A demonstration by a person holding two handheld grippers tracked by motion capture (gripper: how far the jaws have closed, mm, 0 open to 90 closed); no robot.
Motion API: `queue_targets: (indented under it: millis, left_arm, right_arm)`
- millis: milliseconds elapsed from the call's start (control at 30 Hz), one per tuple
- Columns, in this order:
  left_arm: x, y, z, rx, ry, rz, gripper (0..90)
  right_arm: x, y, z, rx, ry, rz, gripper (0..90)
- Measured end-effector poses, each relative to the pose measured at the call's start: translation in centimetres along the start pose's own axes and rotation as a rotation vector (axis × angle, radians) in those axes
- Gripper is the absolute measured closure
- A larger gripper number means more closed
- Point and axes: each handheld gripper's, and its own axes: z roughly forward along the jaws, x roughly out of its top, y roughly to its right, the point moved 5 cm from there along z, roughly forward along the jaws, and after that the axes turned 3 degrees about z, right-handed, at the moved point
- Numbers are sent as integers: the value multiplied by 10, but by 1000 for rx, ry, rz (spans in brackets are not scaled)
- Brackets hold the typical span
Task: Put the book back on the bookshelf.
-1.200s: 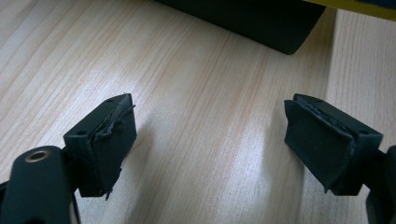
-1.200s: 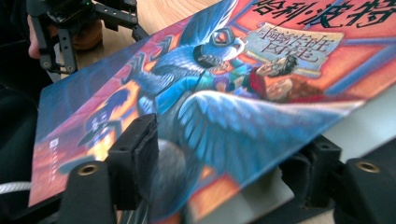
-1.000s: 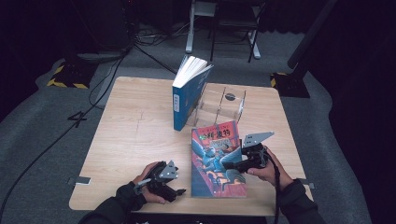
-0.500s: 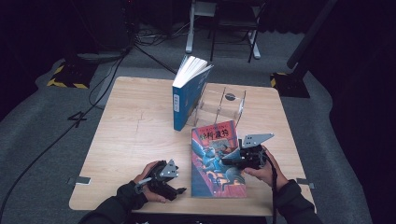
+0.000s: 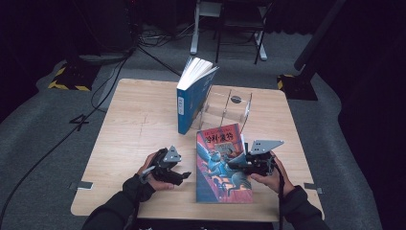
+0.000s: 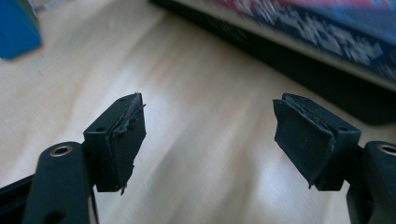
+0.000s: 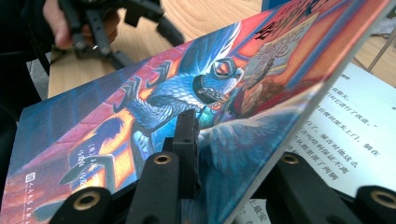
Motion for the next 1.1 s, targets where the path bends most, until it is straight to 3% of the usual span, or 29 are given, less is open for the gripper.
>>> queue_targets:
  millis: [233,600,733,1100]
  left_arm:
    - [23,-15,6,30,54,-43,277]
    - [36,-36,20,68,52,-77,346]
    - [45,-40,22,83,73,-67,370]
    - [69,-48,22,66,125,-60,435]
  right_arm:
    - [-1,-1,-2,-10,27,-14,730]
    - [-1,-5,-7,-29,71,-40,733]
    - [1,-7,-11,-33,93,-53,734]
    - [7,-16,-26,-40,148,-87,734]
